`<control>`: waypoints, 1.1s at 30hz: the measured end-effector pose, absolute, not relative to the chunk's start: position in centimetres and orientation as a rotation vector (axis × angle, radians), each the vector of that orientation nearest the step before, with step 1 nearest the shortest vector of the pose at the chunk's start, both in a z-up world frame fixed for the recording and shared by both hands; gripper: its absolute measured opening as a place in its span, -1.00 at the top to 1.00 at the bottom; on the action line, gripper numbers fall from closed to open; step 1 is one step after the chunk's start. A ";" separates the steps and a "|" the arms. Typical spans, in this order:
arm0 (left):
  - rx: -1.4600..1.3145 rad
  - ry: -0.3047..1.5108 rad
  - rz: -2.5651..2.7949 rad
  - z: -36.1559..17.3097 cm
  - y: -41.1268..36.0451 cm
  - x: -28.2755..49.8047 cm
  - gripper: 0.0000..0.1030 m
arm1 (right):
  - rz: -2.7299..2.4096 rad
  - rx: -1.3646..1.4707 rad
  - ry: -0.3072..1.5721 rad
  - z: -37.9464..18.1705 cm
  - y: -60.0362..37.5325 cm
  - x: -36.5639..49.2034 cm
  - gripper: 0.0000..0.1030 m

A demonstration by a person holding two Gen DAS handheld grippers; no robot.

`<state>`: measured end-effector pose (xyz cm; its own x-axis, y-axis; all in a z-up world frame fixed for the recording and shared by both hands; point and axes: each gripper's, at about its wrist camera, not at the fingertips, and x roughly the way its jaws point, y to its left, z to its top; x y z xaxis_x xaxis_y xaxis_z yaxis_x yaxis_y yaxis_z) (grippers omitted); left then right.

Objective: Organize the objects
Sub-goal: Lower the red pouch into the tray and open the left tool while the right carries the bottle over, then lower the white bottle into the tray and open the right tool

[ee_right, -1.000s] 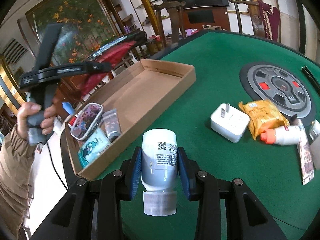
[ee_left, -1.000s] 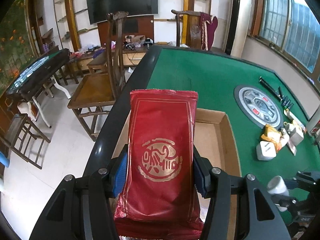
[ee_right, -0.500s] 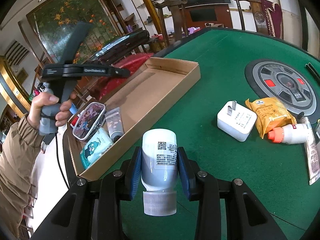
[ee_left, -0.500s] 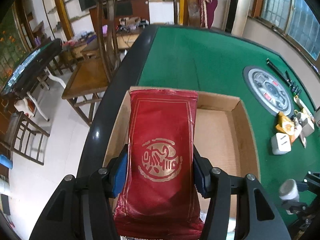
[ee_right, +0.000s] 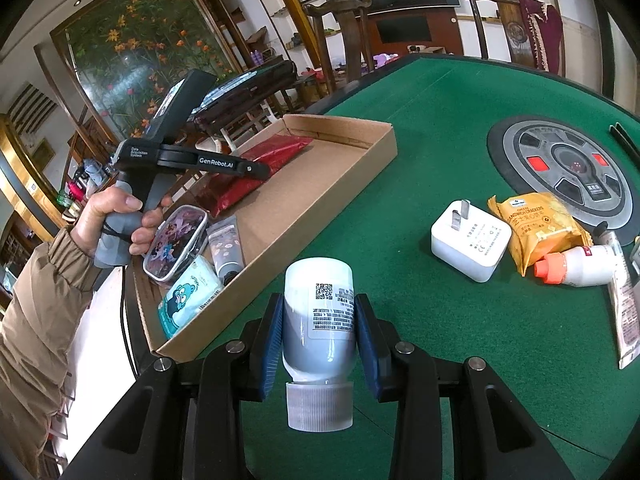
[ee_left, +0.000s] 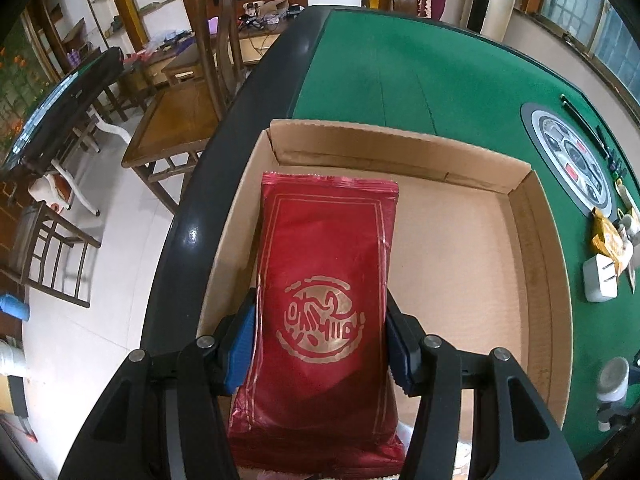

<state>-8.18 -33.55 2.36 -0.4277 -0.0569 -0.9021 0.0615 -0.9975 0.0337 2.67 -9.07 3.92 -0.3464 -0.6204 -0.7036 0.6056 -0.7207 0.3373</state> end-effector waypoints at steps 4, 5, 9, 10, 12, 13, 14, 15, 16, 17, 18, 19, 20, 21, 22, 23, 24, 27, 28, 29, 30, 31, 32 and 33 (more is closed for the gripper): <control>1.654 -0.010 -2.602 2.4 -33.6 -8.1 -0.09 | -2.101 1.110 -0.021 3.8 -9.1 2.6 0.27; 1.663 -0.010 -2.601 2.3 -33.7 -8.0 -0.10 | -2.101 1.110 -0.021 3.8 -9.1 2.6 0.27; 1.660 0.006 -2.613 2.0 -34.0 -7.7 -0.13 | -2.103 1.110 -0.008 3.9 -9.2 2.5 0.27; 1.657 0.003 -2.616 2.0 -34.0 -7.6 -0.13 | -2.103 1.109 0.003 4.0 -9.4 2.4 0.27; 1.653 -0.017 -2.621 2.0 -33.9 -7.4 -0.13 | -2.110 1.101 0.023 4.4 -9.7 2.2 0.27; 1.651 -0.027 -2.621 1.9 -33.9 -7.2 -0.13 | -2.112 1.094 0.032 4.7 -9.9 2.0 0.27; 1.650 -0.036 -2.621 2.0 -33.8 -7.2 -0.13 | -2.113 1.087 0.038 5.0 -10.1 1.8 0.27; 1.648 -0.044 -2.624 2.0 -33.8 -7.0 -0.14 | -2.114 1.078 0.044 5.4 -10.3 1.7 0.27; 1.645 -0.053 -2.625 2.0 -33.9 -7.0 -0.15 | -2.115 1.062 0.054 5.9 -10.6 1.5 0.27; 1.643 -0.057 -2.628 2.1 -34.0 -6.9 -0.16 | -2.115 1.049 0.063 6.2 -10.9 1.4 0.27; 1.642 -0.056 -2.631 2.1 -34.2 -6.8 -0.16 | -2.111 1.037 0.070 6.5 -11.3 1.2 0.27; 1.635 -0.053 -2.637 2.2 -34.3 -6.7 -0.16 | -2.104 1.023 0.077 6.9 -11.9 0.9 0.27; 1.628 -0.052 -2.641 2.3 -34.4 -6.5 -0.16 | -2.098 1.017 0.082 7.0 -12.3 0.6 0.27; 1.619 -0.051 -2.646 2.4 -34.3 -6.4 -0.16 | -2.093 1.014 0.085 7.1 -12.7 0.5 0.27; 1.605 -0.050 -2.655 2.5 -34.3 -6.1 -0.16 | -2.086 1.009 0.090 7.2 -13.3 0.2 0.27; 1.588 -0.048 -2.665 2.8 -34.3 -5.9 -0.16 | -2.079 1.003 0.098 7.1 -13.9 0.0 0.27; 1.566 -0.044 -2.682 3.2 -34.3 -5.6 -0.16 | -2.072 0.999 0.106 7.1 -14.5 -0.3 0.27; 1.525 -0.007 -2.720 4.3 -34.5 -4.7 -0.16 | -2.055 0.995 0.128 6.7 -16.0 -0.6 0.27; 1.507 0.005 -2.727 4.7 -34.6 -4.2 -0.16 | -2.049 0.998 0.133 6.5 -16.5 -0.8 0.27; 1.481 0.018 -2.736 5.1 -34.6 -3.7 -0.16 | -2.045 0.998 0.137 6.4 -16.9 -1.0 0.27; 1.459 0.036 -2.747 5.5 -34.6 -3.2 -0.16 | -2.040 0.997 0.139 6.3 -17.2 -1.1 0.27; 1.427 0.069 -2.766 6.2 -34.7 -2.3 -0.16 | -2.034 0.995 0.142 6.2 -17.6 -1.0 0.27; 1.387 0.105 -2.787 6.9 -34.6 -1.2 -0.16 | -2.026 0.993 0.146 6.1 -17.9 -1.1 0.27; 1.347 0.131 -2.803 7.5 -34.5 -0.3 -0.16 | -2.020 0.992 0.151 6.0 -18.2 -1.2 0.27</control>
<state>-0.27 -34.52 7.48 -0.6251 0.0101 -0.7804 0.0625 -0.9961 -0.0630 -1.15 -18.18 6.01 -0.3166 -0.6455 -0.6950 0.7420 -0.6250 0.2425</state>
